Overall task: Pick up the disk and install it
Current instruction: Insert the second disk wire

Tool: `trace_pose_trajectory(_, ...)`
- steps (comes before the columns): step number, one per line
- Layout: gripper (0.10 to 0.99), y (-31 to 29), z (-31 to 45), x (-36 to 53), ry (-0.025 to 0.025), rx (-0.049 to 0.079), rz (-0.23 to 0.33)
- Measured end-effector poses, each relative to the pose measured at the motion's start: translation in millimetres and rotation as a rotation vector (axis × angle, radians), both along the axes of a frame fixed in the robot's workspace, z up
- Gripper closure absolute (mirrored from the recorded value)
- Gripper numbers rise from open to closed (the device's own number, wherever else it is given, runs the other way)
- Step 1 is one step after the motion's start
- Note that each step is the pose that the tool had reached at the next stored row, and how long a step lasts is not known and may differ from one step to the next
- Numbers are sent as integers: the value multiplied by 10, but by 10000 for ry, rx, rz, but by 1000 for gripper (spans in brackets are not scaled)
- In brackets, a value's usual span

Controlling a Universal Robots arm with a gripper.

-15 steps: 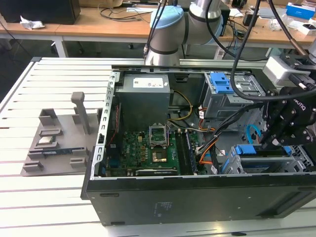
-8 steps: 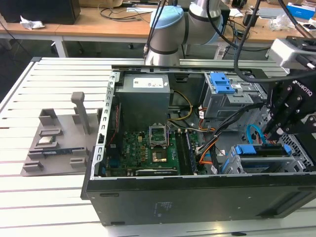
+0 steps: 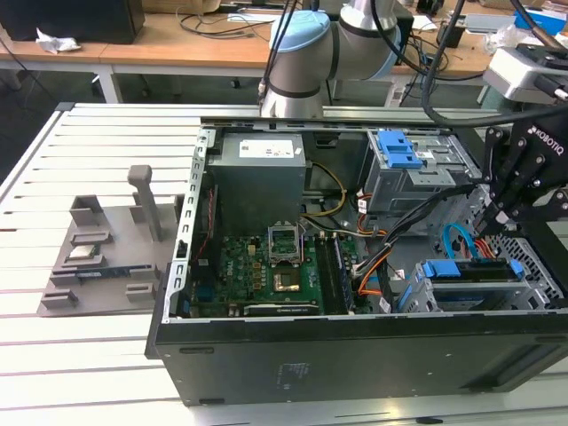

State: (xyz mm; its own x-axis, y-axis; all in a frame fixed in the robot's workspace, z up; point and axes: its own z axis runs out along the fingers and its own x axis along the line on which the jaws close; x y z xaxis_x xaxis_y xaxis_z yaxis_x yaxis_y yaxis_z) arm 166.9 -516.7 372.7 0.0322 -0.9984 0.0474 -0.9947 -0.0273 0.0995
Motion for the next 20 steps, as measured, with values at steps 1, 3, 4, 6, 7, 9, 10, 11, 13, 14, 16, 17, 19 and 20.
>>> trace_pose_trajectory(1,980,0,11,0,0,-1,0)
trace_pose_trajectory(3,980,0,21,0,0,-1,0)
trace_pose_trajectory(4,980,0,35,0,0,-1,0)
trace_pose_trajectory(6,980,1,62,0,0,-2,0)
trace_pose_trajectory(7,980,1,72,0,0,-2,0)
trace_pose_trajectory(9,980,1,94,0,0,-1,0)
trace_pose_trajectory(10,980,1,107,0,0,-2,0)
trace_pose_trajectory(11,980,2,119,0,0,-1,0)
trace_pose_trajectory(13,980,3,151,0,0,-1,0)
trace_pose_trajectory(14,980,3,170,0,0,-2,0)
trace_pose_trajectory(16,980,3,191,0,0,0,0)
trace_pose_trajectory(17,980,3,191,0,0,2,0)
trace_pose_trajectory(19,980,3,192,0,0,-1,0)
trace_pose_trajectory(20,980,3,193,0,0,-1,0)
